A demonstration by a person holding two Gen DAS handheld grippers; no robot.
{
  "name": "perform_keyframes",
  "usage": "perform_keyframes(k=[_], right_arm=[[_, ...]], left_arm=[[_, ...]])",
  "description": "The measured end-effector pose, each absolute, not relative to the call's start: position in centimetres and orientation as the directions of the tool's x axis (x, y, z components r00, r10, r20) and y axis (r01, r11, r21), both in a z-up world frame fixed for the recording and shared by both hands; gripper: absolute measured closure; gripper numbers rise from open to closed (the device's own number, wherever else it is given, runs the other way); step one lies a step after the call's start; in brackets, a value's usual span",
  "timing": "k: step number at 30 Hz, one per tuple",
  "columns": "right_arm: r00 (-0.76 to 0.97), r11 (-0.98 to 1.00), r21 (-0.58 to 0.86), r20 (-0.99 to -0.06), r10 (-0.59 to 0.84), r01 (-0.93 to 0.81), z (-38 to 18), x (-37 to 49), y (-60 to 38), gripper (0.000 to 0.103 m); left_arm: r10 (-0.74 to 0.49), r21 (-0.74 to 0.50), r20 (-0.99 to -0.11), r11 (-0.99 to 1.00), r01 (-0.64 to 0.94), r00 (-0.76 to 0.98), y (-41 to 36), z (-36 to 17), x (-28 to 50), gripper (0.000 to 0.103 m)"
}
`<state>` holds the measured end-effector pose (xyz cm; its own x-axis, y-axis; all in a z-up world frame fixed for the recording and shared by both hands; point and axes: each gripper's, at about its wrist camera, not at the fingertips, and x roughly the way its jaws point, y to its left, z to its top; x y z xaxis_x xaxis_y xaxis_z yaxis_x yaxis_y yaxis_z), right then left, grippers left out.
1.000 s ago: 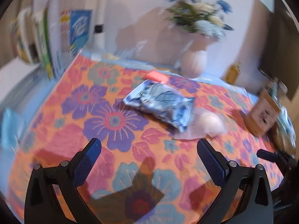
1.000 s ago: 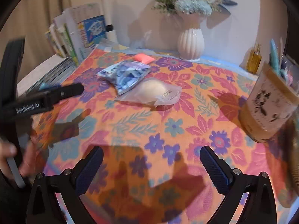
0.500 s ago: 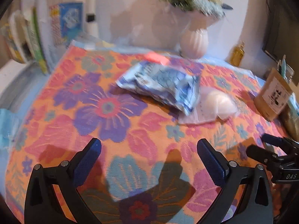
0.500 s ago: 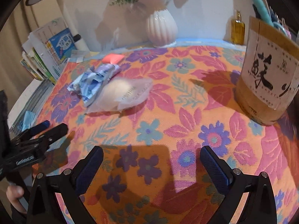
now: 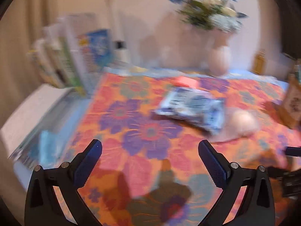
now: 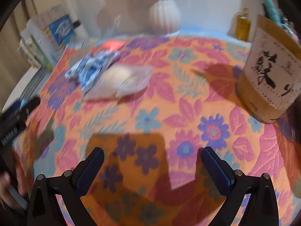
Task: Organize soft objects
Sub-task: 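Move both open tools back over the table, then grasp the Dofi bag with the left tool while the right tool grasps the OSTREE pouch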
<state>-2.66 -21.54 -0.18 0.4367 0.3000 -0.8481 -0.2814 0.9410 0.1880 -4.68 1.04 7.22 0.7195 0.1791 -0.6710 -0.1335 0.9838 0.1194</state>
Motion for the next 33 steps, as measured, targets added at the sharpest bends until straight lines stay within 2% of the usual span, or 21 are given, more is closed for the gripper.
perform_keyframes(k=[4, 6, 9, 11, 13, 15, 18, 25, 28, 29, 31, 32, 33], right_arm=[[0.485, 0.926, 0.273, -0.792, 0.37, -0.261, 2.5, -0.9, -22.2, 0.0], [0.513, 0.924, 0.251, -0.774, 0.37, -0.288, 3.3, 0.4, -21.6, 0.0], [0.521, 0.892, 0.227, -0.744, 0.417, -0.39, 3.7, 1.7, -20.1, 0.0], [0.579, 0.873, 0.167, -0.688, 0.436, -0.459, 4.3, 1.8, -19.4, 0.0], [0.608, 0.845, 0.083, -0.658, 0.445, -0.529, 4.6, 2.1, -18.5, 0.0], [0.599, 0.804, -0.007, -0.67, 0.438, -0.595, 4.1, 3.0, -17.0, 0.0], [0.551, 0.744, -0.023, -0.687, 0.474, -0.668, 2.7, 4.3, -15.7, 0.0], [0.454, 0.678, 0.087, -0.68, 0.575, -0.73, 1.0, 5.3, -16.1, 0.0], [0.406, 0.666, 0.102, -0.722, 0.561, -0.739, 0.3, 5.4, -15.8, 0.0], [0.388, 0.66, 0.103, -0.736, 0.554, -0.744, 0.0, 5.5, -15.5, 0.0], [0.374, 0.641, 0.098, -0.741, 0.558, -0.761, -0.1, 5.4, -15.1, 0.0], [0.364, 0.631, 0.102, -0.742, 0.563, -0.769, -0.1, 5.4, -15.1, 0.0], [0.346, 0.623, 0.11, -0.75, 0.564, -0.775, -0.3, 5.5, -15.0, 0.0]], left_arm=[[0.218, 0.178, -0.63, 0.975, -0.134, 0.745, -1.1, 9.3, -2.1, 0.001], [0.078, 0.038, -0.68, 0.997, -0.072, 0.729, -1.1, 9.2, 0.4, 0.001], [-0.104, -0.218, -0.754, 0.971, -0.098, 0.648, 0.7, 7.2, 4.3, 0.001], [-0.107, -0.289, -0.794, 0.932, -0.217, 0.599, 2.1, 5.2, 5.9, 0.001], [-0.16, -0.388, -0.773, 0.885, -0.258, 0.613, 3.1, 3.9, 6.2, 0.001], [-0.228, -0.483, -0.745, 0.832, -0.272, 0.627, 3.4, 2.9, 6.1, 0.001], [-0.316, -0.572, -0.719, 0.775, -0.27, 0.619, 3.2, 1.6, 7.1, 0.001], [-0.214, -0.466, -0.73, 0.85, -0.244, 0.649, 1.9, 2.0, 7.3, 0.001], [-0.174, -0.413, -0.733, 0.882, -0.227, 0.658, 1.2, 1.7, 7.5, 0.003], [-0.16, -0.396, -0.736, 0.89, -0.227, 0.658, 1.3, 1.7, 7.5, 0.005], [-0.126, -0.365, -0.74, 0.9, -0.238, 0.661, 1.3, 1.8, 7.3, 0.019], [-0.13, -0.373, -0.735, 0.897, -0.237, 0.666, 1.5, 1.8, 7.1, 0.022], [-0.14, -0.39, -0.727, 0.89, -0.237, 0.672, 1.9, 1.8, 6.9, 0.031]])
